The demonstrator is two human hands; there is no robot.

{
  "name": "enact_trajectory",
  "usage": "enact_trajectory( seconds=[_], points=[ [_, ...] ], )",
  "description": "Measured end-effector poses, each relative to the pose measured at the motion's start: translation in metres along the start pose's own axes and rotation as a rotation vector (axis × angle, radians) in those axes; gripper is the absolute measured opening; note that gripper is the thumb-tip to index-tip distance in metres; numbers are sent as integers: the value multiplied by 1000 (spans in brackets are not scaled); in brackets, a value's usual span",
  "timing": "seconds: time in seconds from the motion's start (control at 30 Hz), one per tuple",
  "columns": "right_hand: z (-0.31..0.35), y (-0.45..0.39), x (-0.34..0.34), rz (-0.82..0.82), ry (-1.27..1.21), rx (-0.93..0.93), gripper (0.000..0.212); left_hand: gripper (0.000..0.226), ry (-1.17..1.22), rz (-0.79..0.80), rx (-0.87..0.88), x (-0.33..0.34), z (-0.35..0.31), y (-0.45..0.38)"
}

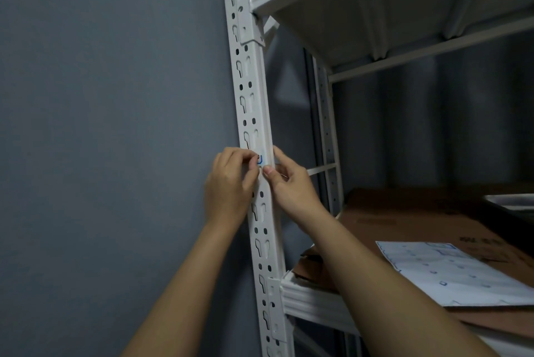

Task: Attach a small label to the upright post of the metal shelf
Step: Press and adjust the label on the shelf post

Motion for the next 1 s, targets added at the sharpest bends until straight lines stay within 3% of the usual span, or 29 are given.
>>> enact_trajectory(
  seconds=[0.43, 1.0],
  points=[
    [1, 2, -1, -4, 0, -3, 38, 28, 30, -57, -35, -7, 3, 6],
    [2, 4, 0, -2, -3, 30, 43, 21, -168, -28, 132, -6, -4, 0]
  ],
)
Point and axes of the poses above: each hand's wrist, its own y-axis away from the middle knuckle, its own x-axis out of the palm, z = x × y, the point moved 5 cm from there along -y, towards the middle knuckle, and after that the axes turned 8 degrees about y, right-handed, at the moved point
